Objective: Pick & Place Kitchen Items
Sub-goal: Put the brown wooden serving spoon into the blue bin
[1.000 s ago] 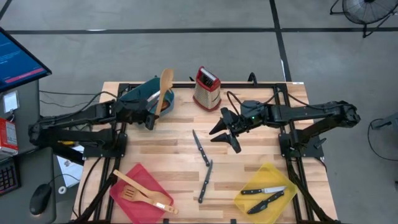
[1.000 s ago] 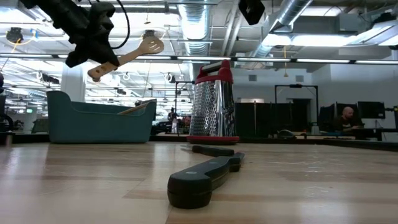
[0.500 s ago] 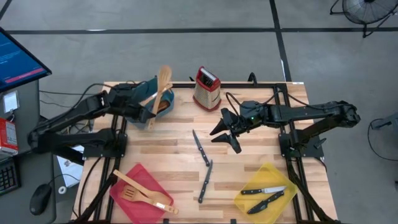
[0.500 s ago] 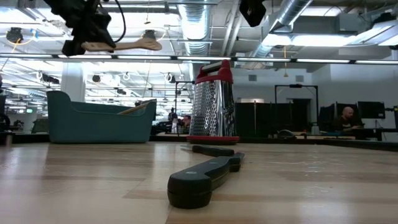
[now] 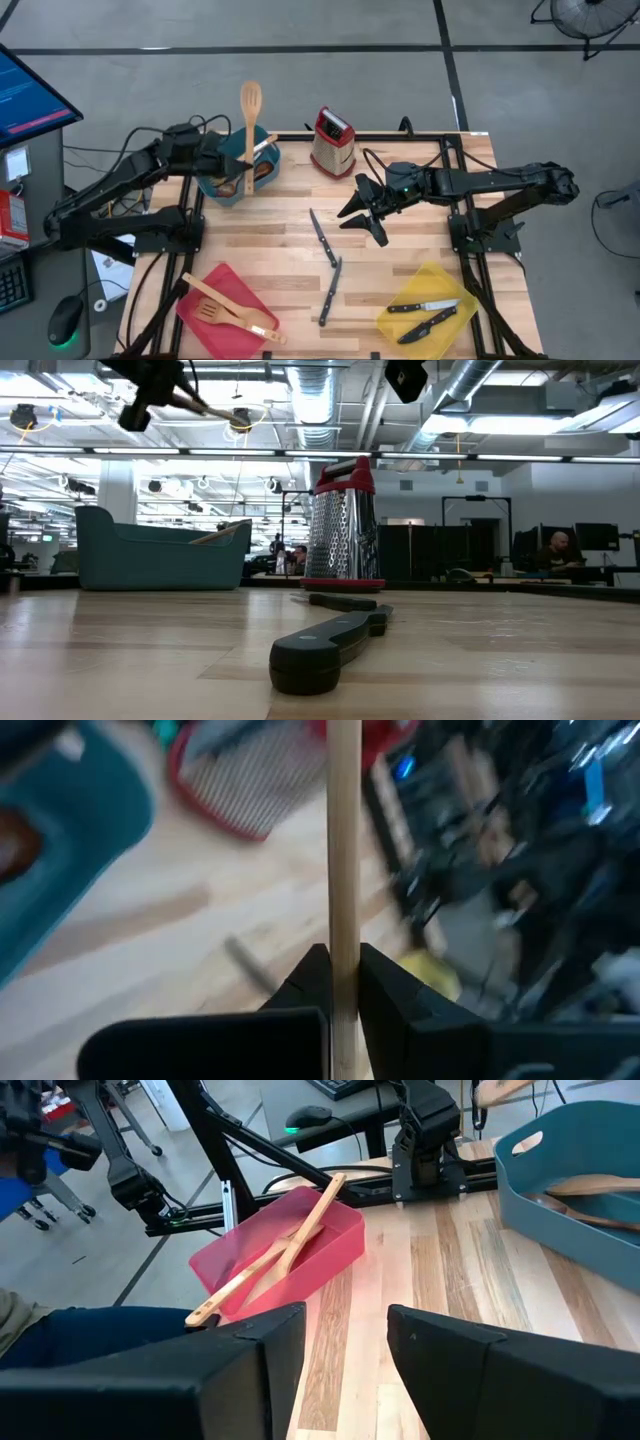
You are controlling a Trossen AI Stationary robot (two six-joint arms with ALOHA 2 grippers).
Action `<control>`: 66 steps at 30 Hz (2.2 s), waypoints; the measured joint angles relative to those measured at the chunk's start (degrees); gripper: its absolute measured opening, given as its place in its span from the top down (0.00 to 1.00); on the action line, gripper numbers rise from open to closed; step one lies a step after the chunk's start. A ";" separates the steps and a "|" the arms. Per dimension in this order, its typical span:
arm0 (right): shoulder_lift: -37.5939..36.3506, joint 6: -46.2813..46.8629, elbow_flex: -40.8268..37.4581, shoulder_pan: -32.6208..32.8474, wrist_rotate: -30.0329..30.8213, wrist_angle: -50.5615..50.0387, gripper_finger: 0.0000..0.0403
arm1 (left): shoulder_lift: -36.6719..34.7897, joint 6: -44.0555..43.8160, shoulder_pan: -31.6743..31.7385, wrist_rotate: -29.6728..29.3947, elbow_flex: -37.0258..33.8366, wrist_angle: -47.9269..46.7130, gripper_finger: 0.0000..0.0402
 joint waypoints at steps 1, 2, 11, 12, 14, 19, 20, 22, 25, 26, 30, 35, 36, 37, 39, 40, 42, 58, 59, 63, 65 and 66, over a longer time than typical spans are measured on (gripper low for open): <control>0.00 -0.02 0.00 0.00 0.00 0.00 0.62 | 0.04 -1.18 -0.01 -1.23 0.00 2.05 0.96; 0.00 -0.02 0.00 0.00 0.00 0.00 0.62 | 0.04 -2.39 -0.01 -2.66 0.00 3.97 0.95; 0.00 0.24 0.00 0.11 0.00 -0.13 0.63 | -0.05 -7.94 -0.01 -12.26 0.02 22.98 0.94; 0.00 0.26 0.00 0.11 -0.02 -0.25 0.64 | -0.25 -8.05 -0.01 -11.26 0.02 23.78 0.94; 0.00 0.26 0.00 0.11 -0.05 -0.46 0.64 | -0.39 -9.16 -0.01 -10.32 0.00 26.75 0.94; 0.00 0.00 0.00 0.09 -0.11 -0.44 0.65 | -0.40 -11.31 -0.01 -10.22 0.02 35.53 0.93; 0.00 0.00 0.00 0.05 -0.13 -0.44 0.65 | -0.42 -11.31 -0.02 -10.22 0.02 36.62 0.93; 0.00 0.00 0.00 0.04 -0.17 -0.44 0.65 | -0.42 -11.29 -0.25 -10.22 0.02 38.18 0.93; 0.00 0.00 0.00 0.14 -0.20 -0.46 0.65 | -0.39 -11.31 -0.28 -10.22 0.02 38.49 0.94; 0.00 0.00 0.00 0.22 -0.20 -0.54 0.65 | -0.39 -11.31 -0.28 -10.22 0.02 38.58 0.93; 0.02 0.00 0.00 0.44 -0.20 -1.26 0.65 | -0.39 -11.31 -0.28 -10.22 0.02 38.68 0.93; 0.02 -0.13 0.00 0.44 -0.20 -1.29 0.65 | -0.39 -12.36 -0.28 -10.03 0.02 38.78 0.93; 0.02 -0.13 0.00 0.44 -0.20 -1.29 0.65 | -0.39 -12.38 -0.28 -9.95 0.02 38.82 0.93; 0.01 -0.13 0.00 0.44 -0.20 -1.27 0.65 | -0.39 -12.38 -0.28 -9.86 0.02 38.86 0.93; 0.01 -0.11 0.00 0.44 -0.20 -1.28 0.65 | -0.39 -12.42 -0.28 -9.85 0.02 39.10 0.93; 0.02 -0.11 0.00 0.44 -0.20 -1.29 0.65 | -0.39 -12.42 -0.28 -9.85 0.02 39.14 0.93; 0.02 -0.11 0.00 0.44 -0.20 -1.29 0.66 | -0.39 -12.42 -0.28 -9.85 0.02 39.20 0.93; 0.02 -0.11 0.00 0.48 -0.20 -1.33 0.67 | 0.52 -63.16 -0.25 -16.25 -0.09 41.46 0.94; 0.02 -0.11 0.00 0.48 -0.20 -1.33 0.67 | 1.11 -69.02 -0.25 -16.77 -0.09 41.44 0.94; 0.02 -0.11 0.00 0.48 -0.20 -1.35 0.67 | 3.42 -84.75 -0.25 -20.31 -0.09 40.36 0.94; 0.02 -0.10 0.00 0.48 -0.20 -1.49 0.67 | 4.79 -88.48 -0.23 -22.16 -0.09 39.99 0.94; 0.02 -0.07 0.00 0.48 -0.20 -1.59 0.67 | 5.49 -88.81 -0.23 -22.52 -0.09 40.14 0.94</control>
